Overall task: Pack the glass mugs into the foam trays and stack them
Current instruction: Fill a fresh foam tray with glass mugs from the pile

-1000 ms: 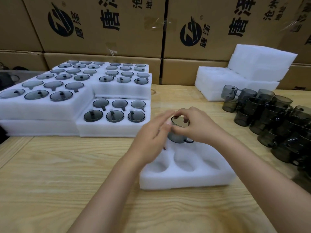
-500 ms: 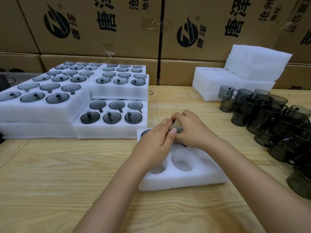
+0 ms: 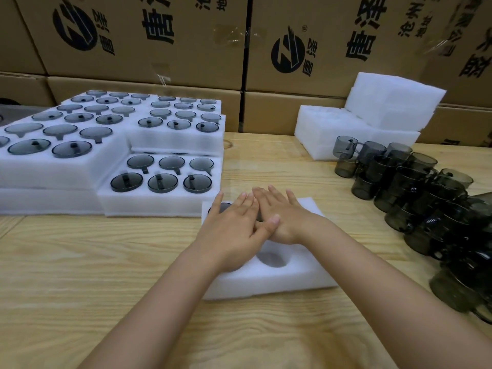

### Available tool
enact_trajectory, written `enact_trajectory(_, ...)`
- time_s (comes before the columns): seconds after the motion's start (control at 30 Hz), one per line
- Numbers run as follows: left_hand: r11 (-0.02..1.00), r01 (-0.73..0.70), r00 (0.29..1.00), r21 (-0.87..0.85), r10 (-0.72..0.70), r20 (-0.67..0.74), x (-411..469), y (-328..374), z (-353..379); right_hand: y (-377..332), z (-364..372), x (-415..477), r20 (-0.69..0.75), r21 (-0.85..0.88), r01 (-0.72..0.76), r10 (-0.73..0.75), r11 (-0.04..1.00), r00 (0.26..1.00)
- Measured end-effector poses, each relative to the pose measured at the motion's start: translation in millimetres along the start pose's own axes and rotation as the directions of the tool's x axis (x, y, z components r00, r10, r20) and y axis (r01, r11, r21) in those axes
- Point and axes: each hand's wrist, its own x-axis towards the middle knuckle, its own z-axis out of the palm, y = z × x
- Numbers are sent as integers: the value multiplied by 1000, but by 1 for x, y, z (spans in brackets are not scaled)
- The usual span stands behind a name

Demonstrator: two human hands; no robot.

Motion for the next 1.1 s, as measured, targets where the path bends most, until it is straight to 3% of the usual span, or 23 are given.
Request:
enact_trajectory(0.23,998,70,998,1,-70,1,2,6,2,0,5,0,-58,-8,1,-2,1000,998)
enact_trajectory(0.4,995,74,990,-69,-82,-114,-2,10,8,2,5,-5,-190,183,72,-37,980,981)
enact_trajectory(0.47,991,63,986,-115,-79,-147,-3,8,7,6,2,-9,-278,400,179,-67,899,958)
enact_trajectory(0.5,990,57,984,-126,-77,-159,-3,7,6,10,-2,-13,-320,549,213,-32,808,947)
enact_trajectory(0.57,992,54,983,-111,-72,-170,-4,4,7,28,-15,-22,-418,738,207,193,642,888)
enact_trajectory(0.6,993,54,981,-108,-73,-177,-5,3,8,42,-22,-26,-477,727,151,334,670,813)
enact_trajectory(0.67,991,54,978,-125,-78,-193,-5,2,9,79,-36,-33,-593,565,-140,518,813,617)
enact_trajectory(0.7,990,52,977,-134,-78,-200,-4,2,10,96,-43,-37,-619,463,-327,565,824,546)
enact_trajectory(0.77,989,43,974,-142,-73,-216,-4,1,11,129,-51,-45,-596,296,-627,653,720,467)
enact_trajectory(0.9,987,21,970,-162,-59,-236,-4,-1,12,171,-54,-57,-482,105,-828,757,550,442)
enact_trajectory(1.1,986,13,964,-165,-56,-260,-4,-1,12,193,-50,-59,-446,-71,-874,769,481,459)
